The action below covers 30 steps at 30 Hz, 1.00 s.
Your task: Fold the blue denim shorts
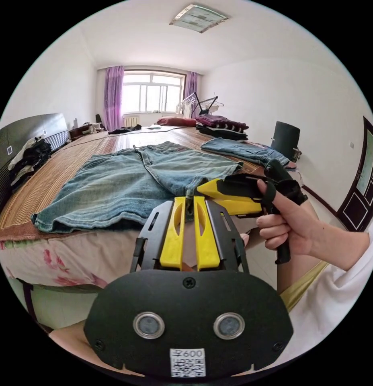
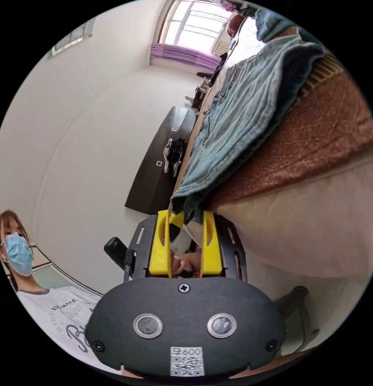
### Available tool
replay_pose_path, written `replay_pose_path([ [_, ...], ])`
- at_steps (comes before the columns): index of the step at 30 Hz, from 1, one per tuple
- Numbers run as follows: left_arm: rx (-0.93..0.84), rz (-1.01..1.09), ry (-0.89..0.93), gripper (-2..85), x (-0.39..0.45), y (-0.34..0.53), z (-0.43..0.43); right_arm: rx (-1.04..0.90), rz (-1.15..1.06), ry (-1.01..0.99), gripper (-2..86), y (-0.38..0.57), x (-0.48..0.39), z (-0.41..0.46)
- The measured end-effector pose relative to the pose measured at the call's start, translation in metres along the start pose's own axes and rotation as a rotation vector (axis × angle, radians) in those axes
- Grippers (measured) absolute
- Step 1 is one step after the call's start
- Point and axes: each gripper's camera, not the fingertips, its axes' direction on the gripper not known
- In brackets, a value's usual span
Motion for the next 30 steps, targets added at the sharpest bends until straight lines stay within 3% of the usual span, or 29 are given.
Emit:
replay_pose_path([
  [5, 0.022, 0.005, -0.006, 2.7, -0.011, 0.033, 0.006, -0.009, 0.023, -0.008, 9.6, -0.021, -0.031, -0.008],
  [11, 0.103, 0.389, -0.025, 4.0, 0.007, 0.103, 0.013, 0.031, -0.083, 0.133, 0.1, -0.034, -0.091, -0.029],
  [21, -0.04, 0.622, -0.328, 10.0, 0.018, 0.198, 0.071, 0.061, 0.068, 0.04, -0.7, -0.025, -0.087, -0.023],
  [24, -0.119, 0.598, -0.443, 9.0, 0.017, 0.21, 0.106, 0.061, 0.054, 0.065, -0.7, -0.024, -0.095, -0.02],
  [30, -0.126, 0.537, -0.461, 4.9, 0.0, 0.218, 0.104, 0.025, -0.038, 0.159, -0.7, -0.021, -0.112, -0.001],
])
